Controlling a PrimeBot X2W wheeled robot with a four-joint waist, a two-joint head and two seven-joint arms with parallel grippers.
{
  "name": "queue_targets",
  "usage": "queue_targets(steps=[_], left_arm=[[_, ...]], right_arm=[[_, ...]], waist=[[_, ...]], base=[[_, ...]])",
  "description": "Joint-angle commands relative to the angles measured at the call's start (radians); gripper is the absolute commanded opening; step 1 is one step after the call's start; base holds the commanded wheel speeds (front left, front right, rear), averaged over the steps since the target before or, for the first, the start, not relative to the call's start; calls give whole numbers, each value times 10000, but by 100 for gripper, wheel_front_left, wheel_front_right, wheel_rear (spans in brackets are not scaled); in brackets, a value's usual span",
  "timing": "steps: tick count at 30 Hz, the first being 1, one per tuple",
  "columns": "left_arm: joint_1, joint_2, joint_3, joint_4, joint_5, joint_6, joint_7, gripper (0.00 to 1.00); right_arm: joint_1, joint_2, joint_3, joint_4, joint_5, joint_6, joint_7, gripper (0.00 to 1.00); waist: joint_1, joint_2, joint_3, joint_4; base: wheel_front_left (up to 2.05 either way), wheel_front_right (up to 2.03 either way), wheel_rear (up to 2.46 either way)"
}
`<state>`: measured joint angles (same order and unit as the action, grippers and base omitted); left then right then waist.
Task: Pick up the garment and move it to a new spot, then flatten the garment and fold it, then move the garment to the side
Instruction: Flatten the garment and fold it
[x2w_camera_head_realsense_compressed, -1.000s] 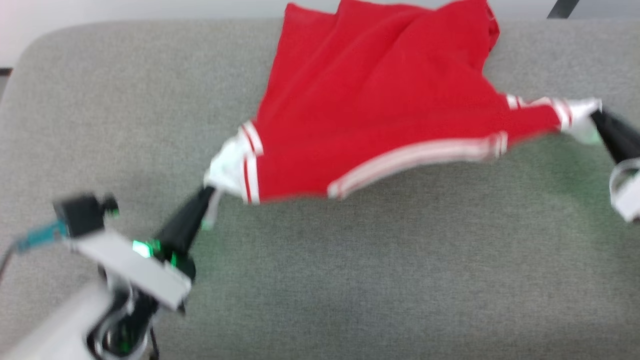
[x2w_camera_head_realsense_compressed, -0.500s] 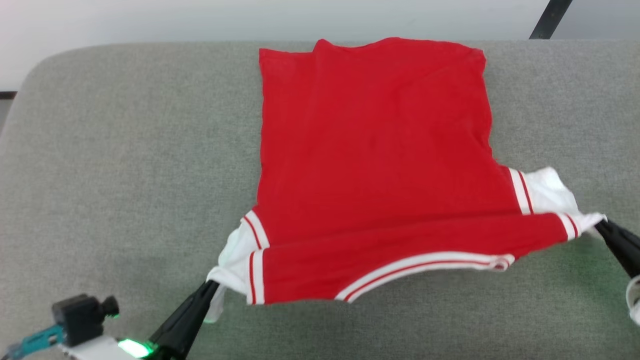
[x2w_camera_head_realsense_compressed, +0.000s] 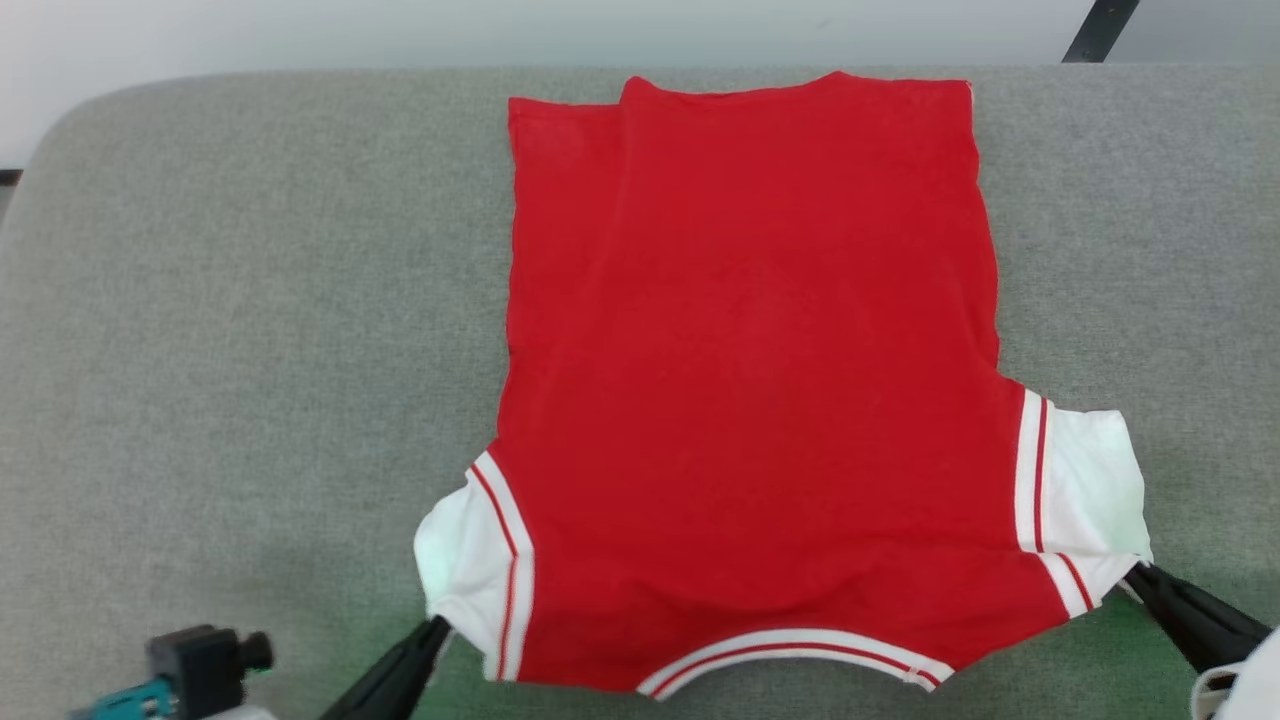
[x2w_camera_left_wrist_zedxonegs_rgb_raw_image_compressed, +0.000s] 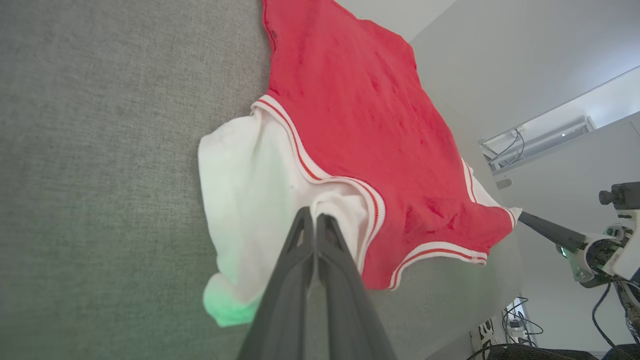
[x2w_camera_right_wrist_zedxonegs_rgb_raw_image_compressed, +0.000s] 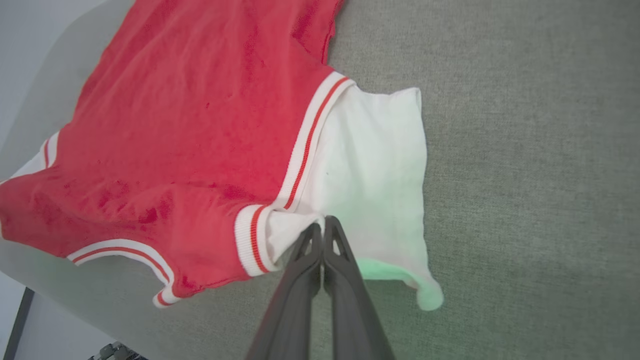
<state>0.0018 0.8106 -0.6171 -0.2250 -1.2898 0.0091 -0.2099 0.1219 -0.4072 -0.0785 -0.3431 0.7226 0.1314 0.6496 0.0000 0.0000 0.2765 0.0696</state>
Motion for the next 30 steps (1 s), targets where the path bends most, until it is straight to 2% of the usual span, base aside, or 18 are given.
queue_targets(steps=[1,3,11,20,27,28,29,30], left_arm=[[-83,-61,-12,57,61,-58,7,0],[-335,-354,-139,452,-11,-290,114,0],[-1022,-1439,-544,2256,-362,-1044,287,0],[-1581,-2304,-982,4057,-515,-1321,423,0],[-1915,-2500,-1200,4673,-527,-1362,409,0],[-1943,-2510,-1233,4660,-554,-1366,384,0],[-1952,-2520,-1234,4581,-611,-1368,338,0],[-1923,-2536,-1196,4451,-690,-1371,252,0]], right_arm=[[-133,32,45,27,-25,-11,14,0],[-181,222,211,328,-50,-11,166,0],[-631,53,913,1796,-362,-11,-284,0],[-1083,-411,1949,3749,-495,-49,-1009,0],[-1419,-601,2555,4318,-417,-84,-1488,0],[-1488,-614,2620,4260,-390,-84,-1636,11],[-1580,-586,2633,4168,-342,-85,-1844,45],[-1672,-551,2546,4111,-295,-83,-2044,100]], waist=[[0,0,21,15],[0,0,97,73],[0,0,345,230],[0,0,518,307],[0,0,615,265],[0,0,604,250],[0,0,579,226],[0,0,552,203]], base=[[0,0,0],[0,0,0],[0,0,0],[0,0,0],[0,0,0],[0,0,0],[0,0,0],[0,0,0]])
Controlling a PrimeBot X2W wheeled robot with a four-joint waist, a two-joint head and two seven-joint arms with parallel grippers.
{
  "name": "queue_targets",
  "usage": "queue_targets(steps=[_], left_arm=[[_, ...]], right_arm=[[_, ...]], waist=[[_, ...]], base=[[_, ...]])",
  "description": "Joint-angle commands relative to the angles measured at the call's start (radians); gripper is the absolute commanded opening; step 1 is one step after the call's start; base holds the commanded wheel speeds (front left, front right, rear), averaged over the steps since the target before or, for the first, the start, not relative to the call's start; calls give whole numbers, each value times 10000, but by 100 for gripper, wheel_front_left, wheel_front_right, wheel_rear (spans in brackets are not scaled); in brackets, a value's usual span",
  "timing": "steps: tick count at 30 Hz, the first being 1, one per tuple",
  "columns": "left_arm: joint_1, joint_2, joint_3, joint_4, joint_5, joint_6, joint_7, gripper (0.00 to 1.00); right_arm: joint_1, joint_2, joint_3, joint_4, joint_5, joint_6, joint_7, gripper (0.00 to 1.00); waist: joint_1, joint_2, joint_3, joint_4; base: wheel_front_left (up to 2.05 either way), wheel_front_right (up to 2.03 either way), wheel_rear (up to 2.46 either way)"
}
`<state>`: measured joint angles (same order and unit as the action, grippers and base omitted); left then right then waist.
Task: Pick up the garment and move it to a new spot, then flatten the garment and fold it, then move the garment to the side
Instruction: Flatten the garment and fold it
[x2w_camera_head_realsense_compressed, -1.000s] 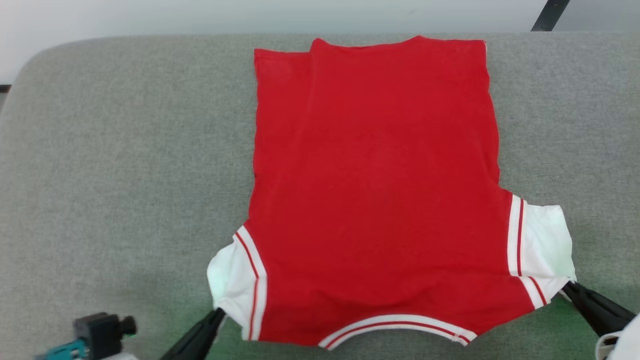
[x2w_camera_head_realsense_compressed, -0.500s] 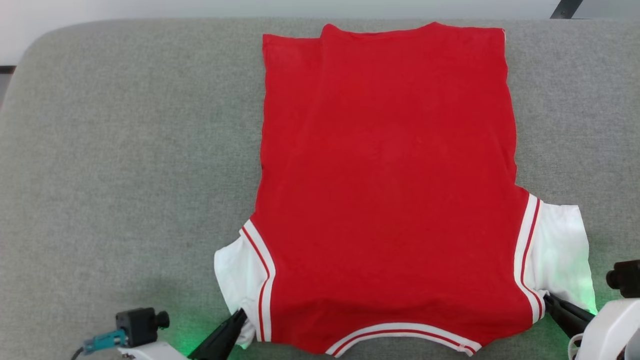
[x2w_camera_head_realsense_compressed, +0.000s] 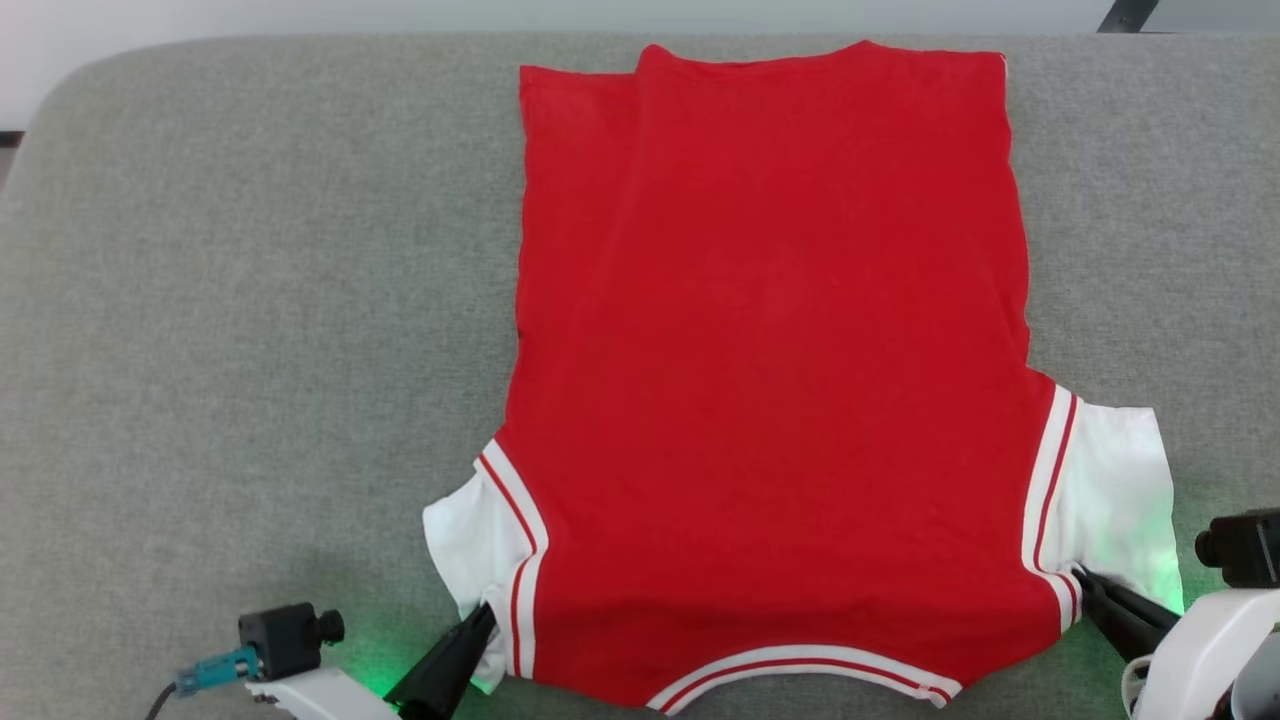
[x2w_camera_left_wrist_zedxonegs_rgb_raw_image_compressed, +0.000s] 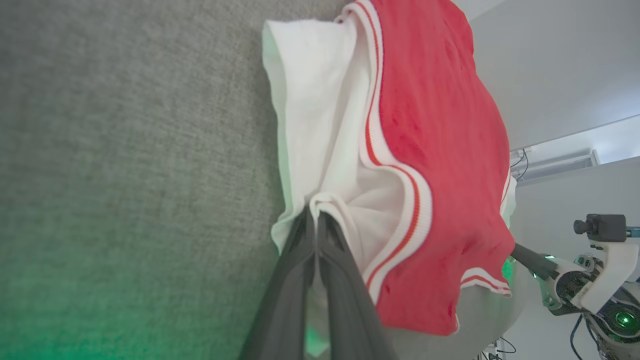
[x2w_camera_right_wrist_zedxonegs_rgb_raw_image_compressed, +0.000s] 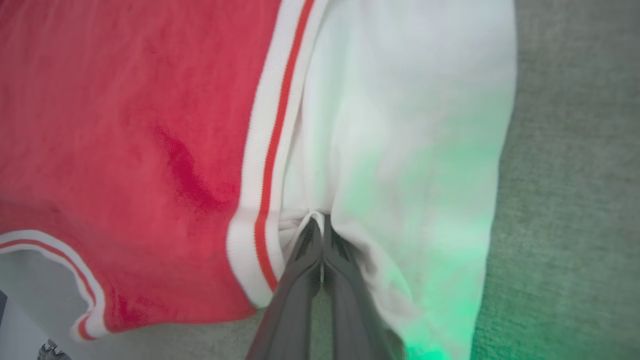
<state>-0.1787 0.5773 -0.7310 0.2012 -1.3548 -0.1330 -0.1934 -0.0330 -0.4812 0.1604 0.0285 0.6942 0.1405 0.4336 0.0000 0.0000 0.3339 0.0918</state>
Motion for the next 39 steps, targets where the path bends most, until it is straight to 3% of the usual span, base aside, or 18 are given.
queue_targets(steps=[1,7,12,16,21,28,34,39], left_arm=[[-79,-182,-24,42,-95,44,19,0],[306,252,12,-831,-169,32,-248,0],[306,459,28,-1370,104,38,-318,0],[59,393,-43,-1769,281,56,-245,0],[-489,275,-230,-2068,573,52,49,0],[-1332,-103,-431,-2154,912,27,219,0],[-1808,-388,-663,-2007,1031,18,211,0],[-2045,-393,-875,-1978,1030,48,126,0]], right_arm=[[-197,181,108,274,11,-172,-42,100],[-265,-37,-801,-1317,621,-101,-109,100],[-932,-373,-1941,-2764,668,-101,830,100],[-2506,-512,-2211,-2829,582,-101,1879,100],[-5538,-278,-1645,-1125,416,-101,3457,100],[-9649,-461,-231,2012,-1326,-101,4458,100],[-11708,-470,588,4633,-2324,-101,5075,100],[-12547,-297,849,6153,-2804,-101,5498,100]], waist=[[0,0,-55,-30],[0,0,-245,-58],[0,0,-116,79],[0,0,235,310],[0,0,985,724],[0,0,2157,1483],[0,0,2790,2023],[0,0,3128,2284]], base=[[0,0,0],[0,0,0],[0,0,0],[0,0,0],[0,0,0],[0,0,0],[0,0,0],[0,0,0]])
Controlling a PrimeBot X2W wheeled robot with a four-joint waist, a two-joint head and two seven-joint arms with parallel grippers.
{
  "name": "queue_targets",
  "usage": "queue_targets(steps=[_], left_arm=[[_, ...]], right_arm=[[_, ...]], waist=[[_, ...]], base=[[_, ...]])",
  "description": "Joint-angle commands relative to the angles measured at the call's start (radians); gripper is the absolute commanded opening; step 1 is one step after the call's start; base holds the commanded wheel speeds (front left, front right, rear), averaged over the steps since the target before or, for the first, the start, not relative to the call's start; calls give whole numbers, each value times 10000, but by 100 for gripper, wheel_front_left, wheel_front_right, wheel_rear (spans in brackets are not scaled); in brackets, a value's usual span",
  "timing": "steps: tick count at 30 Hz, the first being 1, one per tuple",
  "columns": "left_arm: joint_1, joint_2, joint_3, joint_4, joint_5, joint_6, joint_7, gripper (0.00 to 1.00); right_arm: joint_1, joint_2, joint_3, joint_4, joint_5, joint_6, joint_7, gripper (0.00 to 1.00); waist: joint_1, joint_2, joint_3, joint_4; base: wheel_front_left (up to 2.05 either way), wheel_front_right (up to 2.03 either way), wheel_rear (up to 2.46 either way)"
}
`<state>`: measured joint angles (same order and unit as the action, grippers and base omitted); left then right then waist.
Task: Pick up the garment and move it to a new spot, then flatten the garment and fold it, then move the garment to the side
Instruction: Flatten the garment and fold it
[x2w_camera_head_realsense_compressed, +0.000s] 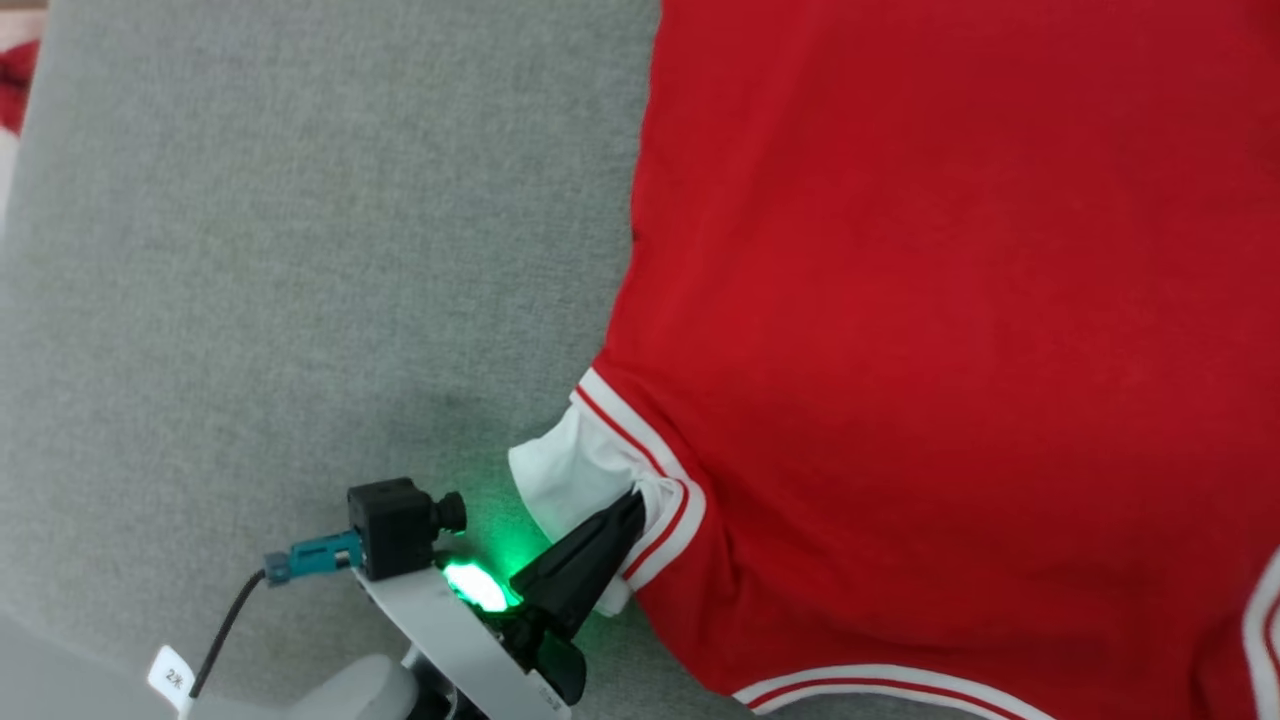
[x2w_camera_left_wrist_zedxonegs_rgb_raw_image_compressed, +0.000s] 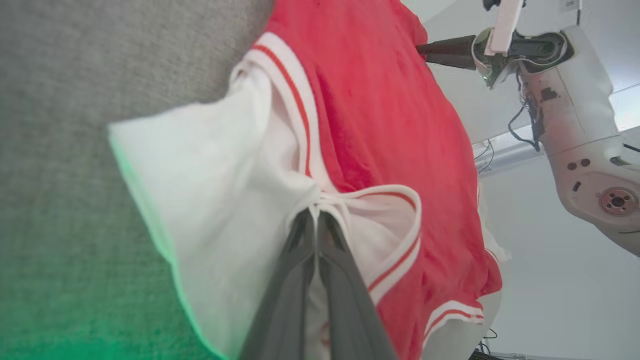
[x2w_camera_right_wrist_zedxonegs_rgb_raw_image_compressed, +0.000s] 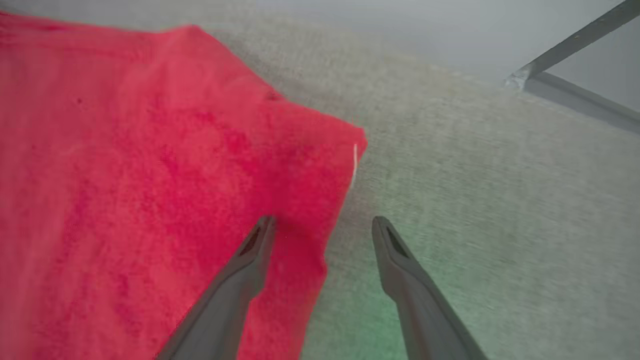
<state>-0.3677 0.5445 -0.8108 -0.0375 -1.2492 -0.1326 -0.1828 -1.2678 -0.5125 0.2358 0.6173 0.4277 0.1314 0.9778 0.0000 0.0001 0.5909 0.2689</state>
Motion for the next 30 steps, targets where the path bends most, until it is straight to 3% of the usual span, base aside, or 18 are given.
queue_targets(steps=[1,7,8,9,10,21,30], left_arm=[[-204,-42,-149,432,-53,57,-33,0],[-386,22,-302,461,-114,79,-184,0],[-432,41,-317,436,-121,79,-202,0],[-476,79,-333,427,-121,79,-231,0],[-505,117,-349,418,-121,79,-263,0],[-212,478,-254,387,-142,74,-621,0],[321,955,250,484,-375,26,-747,0]], right_arm=[[-385,80,248,639,-280,-11,-7,100],[-442,422,641,1359,-234,-6,-266,100],[-431,457,772,1441,-204,-2,-311,56],[-428,489,919,1514,-143,6,-338,20],[-410,491,995,1588,-53,27,-410,0],[-48,99,1180,1910,1015,10,-1782,0],[2206,-988,1814,-172,3461,11,-2052,0]], waist=[[0,-1,644,551],[0,-1,751,541],[0,-1,743,533],[0,-1,724,518],[0,-1,686,504],[0,-1,-281,193],[0,-1,-1729,-552]], base=[[0,0,0],[0,0,0],[0,0,0],[0,0,0],[0,0,0],[0,0,0],[0,0,0]])
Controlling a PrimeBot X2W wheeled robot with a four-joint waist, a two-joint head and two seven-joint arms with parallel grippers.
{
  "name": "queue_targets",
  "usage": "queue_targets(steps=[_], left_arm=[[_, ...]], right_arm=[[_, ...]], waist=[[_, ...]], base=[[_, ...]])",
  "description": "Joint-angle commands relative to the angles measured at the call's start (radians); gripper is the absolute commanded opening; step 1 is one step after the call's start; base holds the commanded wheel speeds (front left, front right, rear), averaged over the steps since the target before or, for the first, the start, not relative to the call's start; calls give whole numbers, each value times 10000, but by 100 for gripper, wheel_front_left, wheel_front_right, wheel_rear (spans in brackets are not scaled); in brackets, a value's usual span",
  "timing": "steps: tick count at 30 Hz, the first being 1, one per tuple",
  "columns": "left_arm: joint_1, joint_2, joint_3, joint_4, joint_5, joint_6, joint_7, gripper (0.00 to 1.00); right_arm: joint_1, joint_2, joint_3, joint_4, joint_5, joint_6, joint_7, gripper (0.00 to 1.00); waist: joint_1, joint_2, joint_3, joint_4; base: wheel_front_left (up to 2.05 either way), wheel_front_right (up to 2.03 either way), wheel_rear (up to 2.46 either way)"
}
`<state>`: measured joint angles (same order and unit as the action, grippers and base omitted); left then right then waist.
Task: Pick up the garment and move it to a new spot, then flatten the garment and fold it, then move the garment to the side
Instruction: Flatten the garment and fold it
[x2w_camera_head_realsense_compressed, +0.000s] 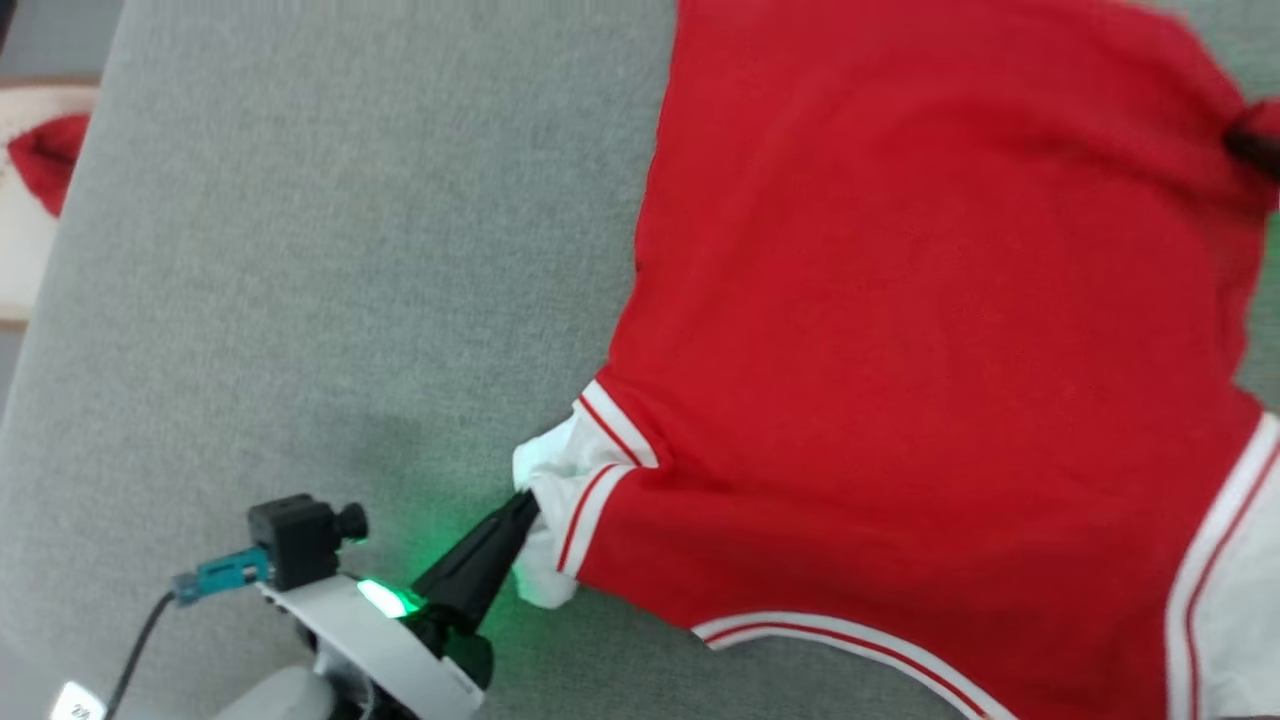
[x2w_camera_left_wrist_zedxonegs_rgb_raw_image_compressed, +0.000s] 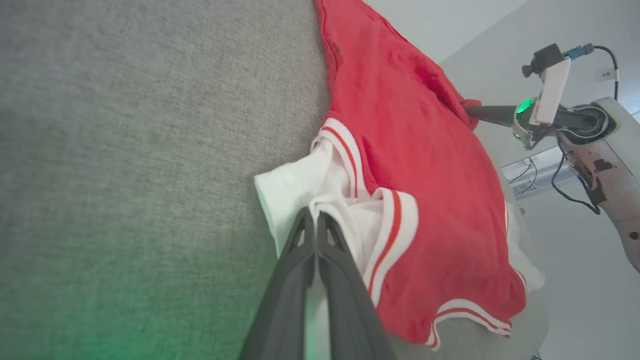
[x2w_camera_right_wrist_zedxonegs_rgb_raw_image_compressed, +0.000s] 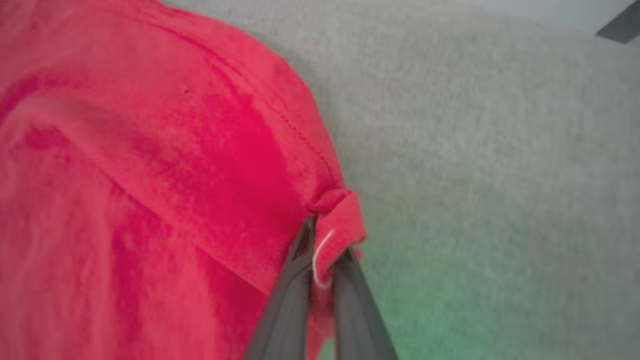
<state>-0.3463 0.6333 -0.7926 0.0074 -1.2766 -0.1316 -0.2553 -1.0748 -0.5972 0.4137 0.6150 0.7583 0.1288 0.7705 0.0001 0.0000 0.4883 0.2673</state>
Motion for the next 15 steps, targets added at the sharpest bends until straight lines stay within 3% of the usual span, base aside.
queue_targets(steps=[1,10,15], left_arm=[[193,145,136,63,-130,16,-34,0],[739,584,447,-80,-114,227,-66,0],[990,747,609,-276,-68,379,-77,0]], right_arm=[[616,-282,75,-458,397,37,33,0],[4330,-1973,-534,-3476,1817,37,239,0],[6776,-2277,-1385,-4961,1959,37,472,0]], waist=[[-1,0,-867,-646],[-1,0,-1750,-1356],[-1,0,-1907,-1731]], base=[[0,0,0],[0,0,0],[0,0,0]])
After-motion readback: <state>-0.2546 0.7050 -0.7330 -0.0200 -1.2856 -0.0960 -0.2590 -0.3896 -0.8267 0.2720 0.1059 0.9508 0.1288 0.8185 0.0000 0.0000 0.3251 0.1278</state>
